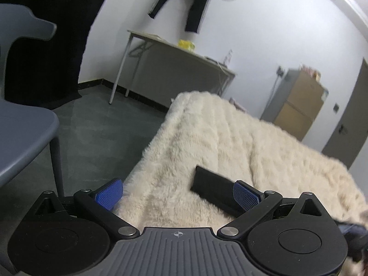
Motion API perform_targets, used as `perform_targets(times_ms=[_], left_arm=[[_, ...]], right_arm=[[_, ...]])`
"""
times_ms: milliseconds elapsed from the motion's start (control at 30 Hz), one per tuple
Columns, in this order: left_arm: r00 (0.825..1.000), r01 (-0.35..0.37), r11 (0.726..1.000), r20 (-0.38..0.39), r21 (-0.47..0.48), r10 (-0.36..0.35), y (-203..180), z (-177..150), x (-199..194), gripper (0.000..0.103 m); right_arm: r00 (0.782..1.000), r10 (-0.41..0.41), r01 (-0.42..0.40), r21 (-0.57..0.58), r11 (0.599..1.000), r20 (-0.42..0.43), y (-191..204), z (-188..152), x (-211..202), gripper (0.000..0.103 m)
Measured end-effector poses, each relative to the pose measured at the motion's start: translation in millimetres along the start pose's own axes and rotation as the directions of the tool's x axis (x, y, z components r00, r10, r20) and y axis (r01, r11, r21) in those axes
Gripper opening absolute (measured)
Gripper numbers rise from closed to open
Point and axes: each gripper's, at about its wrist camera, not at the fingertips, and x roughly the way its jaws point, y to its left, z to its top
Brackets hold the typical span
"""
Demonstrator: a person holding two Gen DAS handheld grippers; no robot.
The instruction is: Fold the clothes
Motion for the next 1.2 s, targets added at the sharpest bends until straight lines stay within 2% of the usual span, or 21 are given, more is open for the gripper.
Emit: perform_targets(times_ms=[67,100,133,167,267,367,467,533,567,600,633,700,733,800,933,967,1033,1100,1133,1167,1200], left_arm=[[1.000,0.008,0.999,0.022,-0.047,-0.007,7.7,2.3,-3.8,0.101],[0.999,0.010,0.997,0.032,-0.071,-0.008,11.7,3.3,-4.9,0.101],[0.999,0.013,0.995,0.041,-0.096,-0.009,15.6,4.4,-6.1,0.101],[0.999,0.015,0.993,0.049,-0.115,-0.009,18.7,5.5,-7.0,0.101],[0.997,0.016,0.989,0.079,-0.149,-0.004,24.3,7.6,-11.3,0.101],[0.994,0.018,0.983,0.112,-0.182,0.002,30.0,9.4,-16.3,0.101],[0.990,0.022,0.976,0.143,-0.216,0.010,35.7,10.7,-21.2,0.101],[0.989,0.023,0.973,0.144,-0.231,0.011,38.3,11.2,-21.6,0.101],[0.989,0.023,0.971,0.144,-0.236,0.011,39.2,11.6,-21.7,0.101],[0.990,0.023,0.971,0.143,-0.238,0.011,39.6,12.3,-21.6,0.101],[0.990,0.024,0.971,0.143,-0.238,0.011,39.8,12.7,-21.6,0.101],[0.989,0.027,0.971,0.145,-0.237,0.008,39.1,13.0,-22.6,0.101],[0.989,0.029,0.971,0.147,-0.236,0.006,38.8,13.1,-23.2,0.101],[0.989,0.032,0.971,0.148,-0.237,0.003,38.6,12.9,-23.6,0.101],[0.990,0.033,0.971,0.142,-0.235,0.000,38.3,13.0,-21.4,0.101],[0.990,0.033,0.972,0.139,-0.233,0.000,38.2,13.0,-21.1,0.101],[0.991,0.033,0.973,0.137,-0.230,-0.001,37.7,12.8,-21.4,0.101],[0.991,0.031,0.973,0.135,-0.228,0.000,37.3,12.4,-22.1,0.101],[0.991,0.030,0.973,0.133,-0.227,0.001,37.1,12.2,-22.6,0.101],[0.991,0.028,0.974,0.132,-0.227,0.002,37.0,12.4,-22.6,0.101],[0.991,0.025,0.974,0.132,-0.226,0.006,36.9,12.6,-22.6,0.101]], right_arm=[[0.996,0.038,-0.027,-0.151,0.988,0.075,65.3,29.1,-9.3,0.059],[0.993,0.046,-0.021,-0.213,0.977,0.112,97.3,45.6,-14.4,0.046],[0.990,0.058,-0.027,-0.233,0.972,0.128,110.5,54.5,-16.9,0.038],[0.979,0.100,-0.050,-0.269,0.962,0.177,137.5,77.4,-28.0,0.038],[0.951,0.146,-0.051,-0.329,0.943,0.271,181.6,112.4,-47.1,0.039],[0.923,0.193,-0.065,-0.360,0.931,0.332,209.3,134.7,-65.0,0.039],[0.891,0.223,-0.089,-0.328,0.940,0.396,221.0,162.4,-83.8,0.043],[0.865,0.238,-0.129,-0.261,0.957,0.442,205.4,174.1,-94.9,0.069],[0.845,0.235,-0.142,-0.222,0.965,0.480,191.0,178.2,-97.3,0.075],[0.838,0.226,-0.146,-0.194,0.970,0.496,176.1,179.6,-92.0,0.083],[0.842,0.217,-0.150,-0.173,0.973,0.493,165.0,180.9,-89.3,0.085],[0.885,0.158,-0.139,-0.075,0.987,0.438,119.5,174.9,-64.5,0.086],[0.898,0.135,-0.126,-0.051,0.991,0.419,107.6,172.6,-56.8,0.086],[0.945,0.057,-0.056,-0.011,0.998,0.323,70.7,151.9,-25.9,0.086],[0.980,0.031,-0.031,-0.003,1.000,0.194,44.4,112.2,6.4,0.086],[0.982,0.067,-0.072,0.021,0.997,0.179,38.8,102.2,6.0,0.086],[0.965,0.151,-0.168,0.062,0.984,0.212,35.8,95.6,-8.2,0.086],[0.916,0.264,-0.294,0.058,0.954,0.301,45.4,103.4,-27.1,0.086],[0.903,0.293,-0.323,0.047,0.945,0.315,46.4,103.7,-34.8,0.082],[0.865,0.369,-0.398,0.015,0.917,0.340,54.9,113.0,-46.2,0.078],[0.848,0.401,-0.429,0.006,0.903,0.347,58.4,121.0,-52.2,0.071]])
